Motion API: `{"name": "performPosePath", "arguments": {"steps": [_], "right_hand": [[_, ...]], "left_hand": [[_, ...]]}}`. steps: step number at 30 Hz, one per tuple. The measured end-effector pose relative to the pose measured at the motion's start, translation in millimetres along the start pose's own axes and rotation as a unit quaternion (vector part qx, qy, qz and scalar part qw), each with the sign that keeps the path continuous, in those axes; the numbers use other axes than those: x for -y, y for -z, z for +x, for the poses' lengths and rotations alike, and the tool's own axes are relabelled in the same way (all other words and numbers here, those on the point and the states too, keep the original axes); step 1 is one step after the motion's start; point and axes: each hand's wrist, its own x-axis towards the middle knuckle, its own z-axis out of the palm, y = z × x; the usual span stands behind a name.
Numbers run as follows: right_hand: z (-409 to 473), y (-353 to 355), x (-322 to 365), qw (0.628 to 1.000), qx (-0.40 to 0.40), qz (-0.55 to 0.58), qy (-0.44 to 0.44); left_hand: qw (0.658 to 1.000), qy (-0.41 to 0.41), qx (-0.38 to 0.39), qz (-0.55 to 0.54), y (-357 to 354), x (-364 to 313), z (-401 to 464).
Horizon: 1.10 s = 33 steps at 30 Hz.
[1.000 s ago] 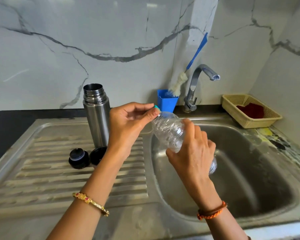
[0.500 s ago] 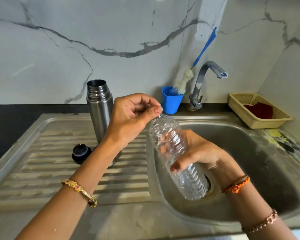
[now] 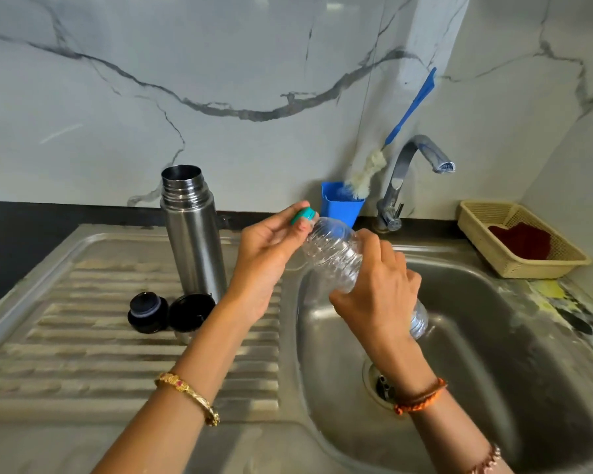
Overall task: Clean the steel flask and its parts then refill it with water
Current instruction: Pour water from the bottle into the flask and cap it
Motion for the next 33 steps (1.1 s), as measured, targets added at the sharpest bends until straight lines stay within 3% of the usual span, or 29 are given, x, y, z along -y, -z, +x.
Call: {"name": "performPosePath", "arguments": {"steps": [2, 5, 7, 9, 12, 14, 19, 25, 33], "right_hand": [[2, -5, -1, 1.000, 0.017, 0.025, -0.001], [11, -12, -10, 0.963, 0.207, 0.168, -0.050], [19, -26, -20, 0.928, 0.270, 0.249, -0.057], [30, -47, -29, 0.910, 0.272, 0.305, -0.067], [64, -79, -27, 0.899, 0.241, 0.361, -0.064], [97, -97, -15, 0.893, 0.208, 0.396, -0.042], [174, -149, 18, 0.913, 0.152, 0.375, 0.045], [201, -195, 34, 0.890, 0.133, 0.435, -0.017], [206, -210, 34, 0.899, 0.151, 0.408, 0.047]], "left_hand": [[0.999, -0.024, -0.030, 0.015, -6, 5, 2], [0.992, -0.060, -0.027, 0.110, -3, 9, 8], [0.974, -0.075, -0.008, 0.215, 1, 12, 15], [0.961, -0.078, -0.021, 0.265, 1, 21, 24], [0.965, -0.078, -0.127, 0.216, -1, 38, 51], [0.946, -0.118, -0.184, 0.239, -2, 44, 79], [0.891, -0.171, -0.239, 0.346, 2, 41, 151], [0.875, -0.141, -0.192, 0.421, 22, 64, 197], [0.856, -0.142, -0.215, 0.447, 47, 80, 205]]}}
